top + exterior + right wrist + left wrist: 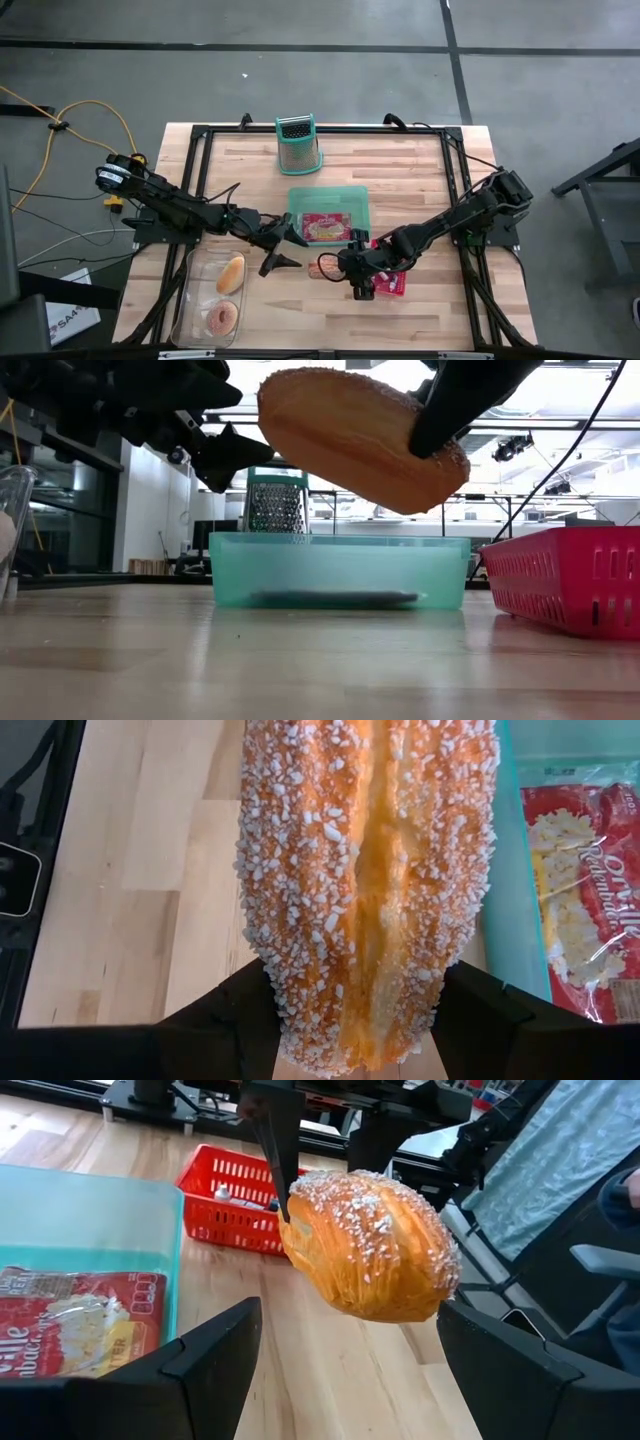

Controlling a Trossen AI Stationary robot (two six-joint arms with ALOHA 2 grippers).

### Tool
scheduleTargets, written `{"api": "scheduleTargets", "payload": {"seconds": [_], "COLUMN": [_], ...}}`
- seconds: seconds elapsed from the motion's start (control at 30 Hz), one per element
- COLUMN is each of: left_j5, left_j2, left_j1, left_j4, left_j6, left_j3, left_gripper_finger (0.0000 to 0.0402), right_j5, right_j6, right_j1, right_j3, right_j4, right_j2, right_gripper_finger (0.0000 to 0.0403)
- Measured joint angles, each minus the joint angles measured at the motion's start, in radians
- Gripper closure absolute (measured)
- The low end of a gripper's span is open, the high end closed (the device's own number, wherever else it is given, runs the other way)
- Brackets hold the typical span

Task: Pick & Place Food Item
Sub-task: Put the bread into the transparent bin

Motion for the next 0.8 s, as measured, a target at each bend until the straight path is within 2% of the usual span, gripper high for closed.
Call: {"api": "scheduleTargets", "payload": {"seconds": [0.33,0.63,0.8], "left_j5": [-0.007,-0.032,-0.032], "left_j2": [0.000,0.000,0.000], "left_j1": [-0.027,-0.034,-0.035], "left_j4": [0.002,0.034,0.059], "left_j6": [-0.014,-0.003,-0.004], "left_j3": [0.000,0.000,0.000], "left_gripper_finger": [0.0103,0.0044,0.0035], "right_j5": [-0.002,-0.011,-0.010], "right_j6": [0.000,0.024,0.024], "right_j1": [0.000,0.001,0.001], "right_j3": [0.000,0.000,0.000], "right_j4": [0.000,0.000,0.001], "right_j2": [0.000,0.000,0.000], "right_gripper_finger": [0.0200,0.0200,0.0200]}}
